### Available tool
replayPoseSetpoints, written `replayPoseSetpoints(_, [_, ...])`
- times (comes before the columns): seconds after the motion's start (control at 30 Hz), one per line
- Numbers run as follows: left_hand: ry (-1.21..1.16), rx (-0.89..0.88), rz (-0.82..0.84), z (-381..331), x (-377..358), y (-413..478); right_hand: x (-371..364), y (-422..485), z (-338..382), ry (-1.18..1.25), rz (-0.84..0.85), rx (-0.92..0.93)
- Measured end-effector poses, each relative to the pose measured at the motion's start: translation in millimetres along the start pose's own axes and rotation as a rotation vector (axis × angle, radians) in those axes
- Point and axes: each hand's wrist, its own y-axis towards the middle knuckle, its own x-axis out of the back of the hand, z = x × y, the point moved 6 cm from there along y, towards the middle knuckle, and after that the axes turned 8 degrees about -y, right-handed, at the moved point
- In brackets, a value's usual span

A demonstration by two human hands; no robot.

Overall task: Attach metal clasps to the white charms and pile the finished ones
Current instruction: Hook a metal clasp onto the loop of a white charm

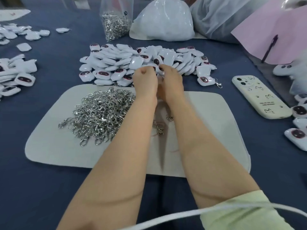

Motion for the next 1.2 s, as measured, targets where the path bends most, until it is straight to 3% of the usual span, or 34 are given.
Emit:
replayPoseSetpoints(0.23, [-0.001,0.046,0.029,10.4,-7.3,-3.8,2.4,-5.8,-5.7,0.029,-0.04,-0.099])
replayPoseSetpoints(0.5, [0.115,0.022,0.142,6.1,-6.7,-29.0,29.9,-38.0,-4.5,0.474,-0.092,-0.104])
replayPoseSetpoints(0.7, [0.14,-0.016,0.231,6.8,3.2,-50.8,52.0,-75.0,1.0,0.395,0.016,0.089])
replayPoseSetpoints(0.83, [-0.02,0.05,0.185,12.6,21.1,-61.7,58.8,-93.9,-16.3,0.425,0.067,0.026])
replayPoseSetpoints(0.97, [-0.207,0.059,0.109,12.5,33.8,-66.3,51.6,-105.8,-29.7,0.288,0.065,-0.079])
replayPoseSetpoints(1.2, [-0.283,0.057,0.107,3.3,37.7,-60.8,48.8,-100.7,-15.3,-0.035,0.311,0.03])
